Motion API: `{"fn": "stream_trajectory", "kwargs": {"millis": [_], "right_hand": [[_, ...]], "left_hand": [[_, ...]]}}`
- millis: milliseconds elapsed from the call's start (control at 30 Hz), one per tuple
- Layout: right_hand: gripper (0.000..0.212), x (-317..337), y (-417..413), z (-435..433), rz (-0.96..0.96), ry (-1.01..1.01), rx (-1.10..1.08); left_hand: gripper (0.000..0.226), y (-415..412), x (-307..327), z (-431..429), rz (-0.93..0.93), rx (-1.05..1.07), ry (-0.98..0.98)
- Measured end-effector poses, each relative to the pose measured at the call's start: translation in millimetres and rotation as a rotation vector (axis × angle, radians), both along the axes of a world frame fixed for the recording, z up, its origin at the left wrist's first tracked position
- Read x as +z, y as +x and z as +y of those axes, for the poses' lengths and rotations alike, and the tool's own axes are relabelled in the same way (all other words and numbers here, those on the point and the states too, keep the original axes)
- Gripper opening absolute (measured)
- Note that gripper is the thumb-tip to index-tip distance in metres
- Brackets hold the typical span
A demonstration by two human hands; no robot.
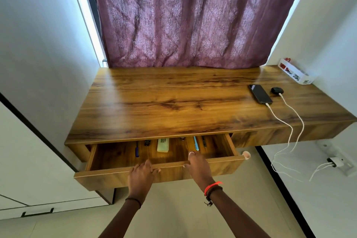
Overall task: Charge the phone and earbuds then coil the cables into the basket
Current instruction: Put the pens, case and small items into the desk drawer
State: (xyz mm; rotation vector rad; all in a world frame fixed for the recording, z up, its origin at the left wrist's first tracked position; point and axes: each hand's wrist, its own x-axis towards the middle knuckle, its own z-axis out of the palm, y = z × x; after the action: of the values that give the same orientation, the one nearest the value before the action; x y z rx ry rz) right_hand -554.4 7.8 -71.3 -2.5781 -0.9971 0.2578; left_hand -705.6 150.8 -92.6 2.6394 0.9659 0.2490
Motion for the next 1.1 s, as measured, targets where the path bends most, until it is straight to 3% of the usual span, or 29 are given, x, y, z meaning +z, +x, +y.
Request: {"fn": "stream_trajectory", "kwargs": {"millis": [133,267,333,467,567,767,1000,1100], "right_hand": [[0.029,-4,5,8,0.16,0.031,-0.194],[0.012,-8,11,18,0.294,0.195,-0.304],[0.006,-10,14,20,0.351,0.274,-0.321],[0.018,-14,22,23,0.631,0.507,-0.565],[0.019,-16,29,30,0.918,0.698,-0.762],[0.016,-8,51,48,1.197,0.941,-0.968],[0.032,4,67,64,1.256,0.981,-1.038],[0.03,4,74,67,1.255,0.934,-1.045]], "left_hand": [[0.043,8,1,7,0.191,0.071,-0.031],[0.042,19,-3,22,0.14,0.138,-0.257],[0.033,26,3,26,0.055,0.172,-0.501],[0.023,31,16,26,-0.356,0.436,-1.358],[0.023,36,19,34,-0.613,0.635,-1.646],[0.064,58,38,38,-0.922,0.838,-1.758],[0.036,80,16,58,-0.982,0.948,-1.759],[0.038,86,13,65,-0.976,0.96,-1.799]]}}
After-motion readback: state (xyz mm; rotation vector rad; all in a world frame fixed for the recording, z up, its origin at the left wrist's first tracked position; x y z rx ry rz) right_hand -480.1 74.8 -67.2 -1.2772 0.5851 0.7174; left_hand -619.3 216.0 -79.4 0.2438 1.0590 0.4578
